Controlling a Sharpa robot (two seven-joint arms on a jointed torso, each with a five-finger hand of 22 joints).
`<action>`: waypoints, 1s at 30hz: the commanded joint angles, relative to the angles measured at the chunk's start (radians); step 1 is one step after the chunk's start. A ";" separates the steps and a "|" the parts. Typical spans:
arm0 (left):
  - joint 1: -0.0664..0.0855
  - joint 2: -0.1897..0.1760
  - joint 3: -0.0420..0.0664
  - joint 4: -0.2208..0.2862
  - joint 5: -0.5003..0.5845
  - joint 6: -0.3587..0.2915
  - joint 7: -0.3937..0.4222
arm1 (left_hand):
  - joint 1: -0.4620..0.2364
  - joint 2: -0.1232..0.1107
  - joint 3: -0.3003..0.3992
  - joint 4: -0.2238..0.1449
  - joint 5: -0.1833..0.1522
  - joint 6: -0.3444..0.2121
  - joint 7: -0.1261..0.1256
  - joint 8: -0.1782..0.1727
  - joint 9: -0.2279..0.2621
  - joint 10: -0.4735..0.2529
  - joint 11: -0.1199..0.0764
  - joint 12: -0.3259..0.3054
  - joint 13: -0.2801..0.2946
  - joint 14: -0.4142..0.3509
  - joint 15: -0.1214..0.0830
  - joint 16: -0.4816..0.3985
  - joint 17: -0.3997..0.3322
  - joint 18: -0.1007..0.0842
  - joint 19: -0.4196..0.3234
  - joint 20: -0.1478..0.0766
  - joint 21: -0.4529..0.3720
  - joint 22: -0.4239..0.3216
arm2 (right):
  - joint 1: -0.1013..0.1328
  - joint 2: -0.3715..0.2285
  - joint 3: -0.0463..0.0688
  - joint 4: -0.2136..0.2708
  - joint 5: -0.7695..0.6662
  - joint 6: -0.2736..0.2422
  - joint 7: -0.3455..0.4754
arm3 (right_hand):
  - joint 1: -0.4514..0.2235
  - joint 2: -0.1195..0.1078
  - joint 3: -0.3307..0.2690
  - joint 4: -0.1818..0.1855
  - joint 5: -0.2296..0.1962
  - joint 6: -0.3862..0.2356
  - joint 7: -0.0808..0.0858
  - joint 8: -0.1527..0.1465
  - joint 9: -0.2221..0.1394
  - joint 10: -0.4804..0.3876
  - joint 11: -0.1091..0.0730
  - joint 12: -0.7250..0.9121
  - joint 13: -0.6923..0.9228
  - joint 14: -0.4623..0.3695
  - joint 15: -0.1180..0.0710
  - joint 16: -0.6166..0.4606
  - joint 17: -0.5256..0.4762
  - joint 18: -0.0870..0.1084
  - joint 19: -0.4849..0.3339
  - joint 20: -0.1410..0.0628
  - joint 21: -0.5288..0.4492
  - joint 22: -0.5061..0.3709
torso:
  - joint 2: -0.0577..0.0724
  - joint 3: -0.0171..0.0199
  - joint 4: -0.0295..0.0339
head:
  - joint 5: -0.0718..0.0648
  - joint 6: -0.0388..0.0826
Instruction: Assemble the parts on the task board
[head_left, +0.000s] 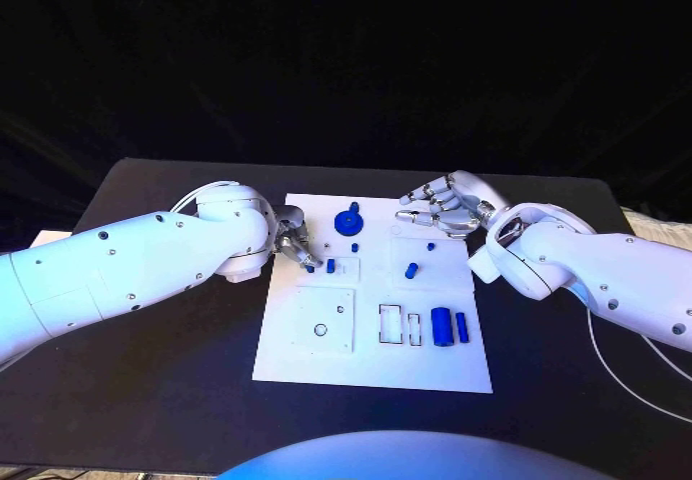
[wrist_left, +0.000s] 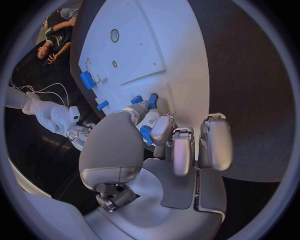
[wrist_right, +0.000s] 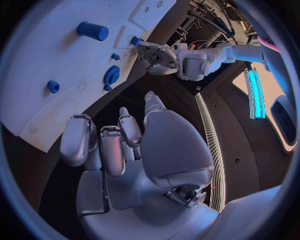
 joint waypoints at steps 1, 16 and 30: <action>-0.006 0.005 -0.004 0.002 0.014 0.025 -0.004 | -0.018 0.003 -0.020 0.010 -0.003 0.009 -0.002 0.004 0.002 0.003 0.001 0.004 0.003 0.105 -0.006 0.003 0.263 -0.008 0.036 -0.008 0.005 0.142 | -0.001 -0.001 0.000 0.002 -0.003 0.016 0.007 | -0.005 0.009 -0.006 -0.002 0.004 0.008 -0.002 0.001 -0.001 -0.005 0.000 -0.003 -0.001 0.071 -0.004 -0.004 0.117 0.015 -0.007 0.001 -0.004 -0.001 | -0.001 0.0003 0.0000 | 0.001 -0.002; -0.006 0.011 -0.004 -0.001 0.004 0.019 -0.009 | -0.033 0.006 -0.067 0.037 -0.002 0.016 -0.004 0.005 0.006 0.007 -0.001 0.012 0.011 0.105 -0.007 0.003 0.263 -0.009 0.039 -0.009 0.010 0.148 | -0.001 -0.001 0.000 0.003 -0.003 0.015 0.006 | -0.006 0.009 -0.007 -0.002 0.005 0.008 -0.002 0.001 -0.001 -0.006 0.000 -0.005 -0.002 0.071 -0.004 -0.005 0.115 0.015 -0.008 0.001 -0.005 -0.003 | 0.000 -0.0004 0.0001 | 0.002 -0.005; -0.006 0.006 0.000 -0.014 -0.003 -0.009 -0.011 | -0.057 0.005 -0.185 0.111 0.002 0.025 -0.004 0.007 0.013 0.010 -0.001 0.016 0.015 0.105 -0.007 0.003 0.263 -0.010 0.041 -0.010 0.014 0.154 | -0.001 0.001 0.000 -0.001 -0.003 0.018 0.008 | -0.011 0.011 -0.015 0.000 0.007 0.007 -0.001 0.000 -0.002 -0.025 0.001 -0.033 -0.024 0.063 -0.003 -0.026 0.085 0.025 -0.032 0.002 -0.033 -0.053 | -0.001 -0.0016 0.0001 | -0.001 -0.001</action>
